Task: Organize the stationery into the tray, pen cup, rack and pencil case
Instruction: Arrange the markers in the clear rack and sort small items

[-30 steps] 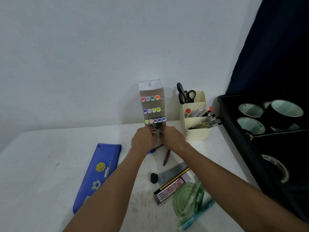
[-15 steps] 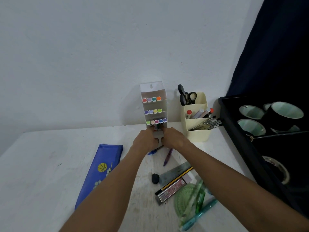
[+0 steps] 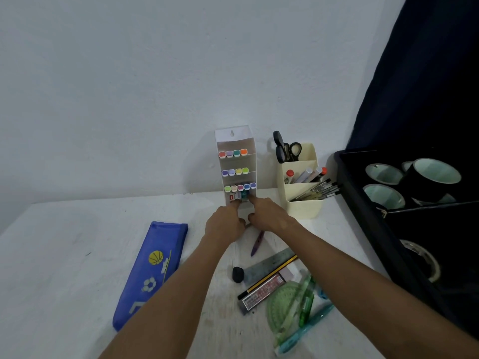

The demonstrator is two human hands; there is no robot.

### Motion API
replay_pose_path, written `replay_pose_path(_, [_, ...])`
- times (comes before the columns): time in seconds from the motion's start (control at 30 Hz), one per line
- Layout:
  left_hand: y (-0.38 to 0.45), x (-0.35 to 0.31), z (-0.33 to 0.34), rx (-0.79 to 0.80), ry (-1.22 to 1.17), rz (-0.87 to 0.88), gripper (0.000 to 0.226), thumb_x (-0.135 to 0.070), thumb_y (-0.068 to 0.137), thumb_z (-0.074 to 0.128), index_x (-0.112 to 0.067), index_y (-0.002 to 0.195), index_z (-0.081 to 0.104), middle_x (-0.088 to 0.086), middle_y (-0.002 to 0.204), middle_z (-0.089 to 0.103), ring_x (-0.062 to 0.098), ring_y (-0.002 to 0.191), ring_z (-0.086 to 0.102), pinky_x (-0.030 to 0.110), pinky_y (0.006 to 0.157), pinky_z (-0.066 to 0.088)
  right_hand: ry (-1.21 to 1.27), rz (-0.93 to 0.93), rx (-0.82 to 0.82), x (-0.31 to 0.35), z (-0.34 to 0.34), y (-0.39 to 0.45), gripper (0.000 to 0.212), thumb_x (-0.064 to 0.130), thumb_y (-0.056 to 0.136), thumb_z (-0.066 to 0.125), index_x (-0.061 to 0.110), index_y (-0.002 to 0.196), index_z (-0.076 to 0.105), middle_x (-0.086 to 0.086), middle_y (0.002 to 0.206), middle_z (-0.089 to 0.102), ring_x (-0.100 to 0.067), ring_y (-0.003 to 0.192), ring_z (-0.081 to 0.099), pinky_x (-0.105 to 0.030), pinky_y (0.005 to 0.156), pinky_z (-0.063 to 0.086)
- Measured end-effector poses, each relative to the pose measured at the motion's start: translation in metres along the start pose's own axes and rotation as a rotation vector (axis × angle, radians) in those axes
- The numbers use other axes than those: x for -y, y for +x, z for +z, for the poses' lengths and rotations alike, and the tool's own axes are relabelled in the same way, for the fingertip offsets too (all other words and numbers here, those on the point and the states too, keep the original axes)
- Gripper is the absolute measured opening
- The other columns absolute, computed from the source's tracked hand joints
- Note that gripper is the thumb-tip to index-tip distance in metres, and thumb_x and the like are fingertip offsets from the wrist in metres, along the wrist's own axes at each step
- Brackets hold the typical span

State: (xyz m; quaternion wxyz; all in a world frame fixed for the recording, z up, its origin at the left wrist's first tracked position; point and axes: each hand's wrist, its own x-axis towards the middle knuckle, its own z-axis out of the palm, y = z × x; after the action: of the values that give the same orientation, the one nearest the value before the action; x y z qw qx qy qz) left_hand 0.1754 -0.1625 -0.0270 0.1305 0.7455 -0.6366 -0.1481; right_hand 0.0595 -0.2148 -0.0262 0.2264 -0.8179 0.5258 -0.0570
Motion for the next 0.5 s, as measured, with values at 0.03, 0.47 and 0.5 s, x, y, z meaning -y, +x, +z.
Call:
replay_pose_path(0.03, [0.0003, -0.0003, -0.0006, 0.004, -0.001, 0.003, 0.046, -0.026, 0.094, 0.051, -0.02, 0.139, 0.041, 0.011, 0.123, 0.062, 0.028, 0.103, 0.063, 0.036, 0.092, 0.05, 0.008, 0.001, 0.013, 0.0, -0.0017, 0.001, 0.058, 0.019, 0.089, 0.054, 0.018, 0.143, 0.032, -0.016, 0.127, 0.057, -0.031, 0.108, 0.058, -0.038, 0.086, 0.052])
replay_pose_path(0.47, [0.0012, 0.0043, -0.0007, 0.036, -0.135, 0.007, 0.039, -0.023, 0.091, 0.055, -0.012, 0.128, 0.047, 0.012, 0.119, 0.064, 0.029, 0.102, 0.063, 0.037, 0.092, 0.052, 0.219, 0.08, 0.049, 0.0078, 0.0042, 0.0055, 0.049, 0.016, 0.087, 0.057, 0.008, 0.133, 0.043, -0.015, 0.129, 0.057, -0.03, 0.115, 0.055, -0.034, 0.094, 0.046])
replay_pose_path(0.5, [0.0012, 0.0039, -0.0002, 0.029, -0.155, 0.016, 0.04, -0.022, 0.091, 0.056, -0.012, 0.129, 0.047, 0.013, 0.12, 0.064, 0.029, 0.103, 0.063, 0.037, 0.093, 0.052, 0.232, 0.078, 0.047, 0.007, 0.0033, 0.0052, 0.05, 0.014, 0.087, 0.057, 0.008, 0.134, 0.042, -0.016, 0.13, 0.056, -0.03, 0.116, 0.055, -0.033, 0.095, 0.045])
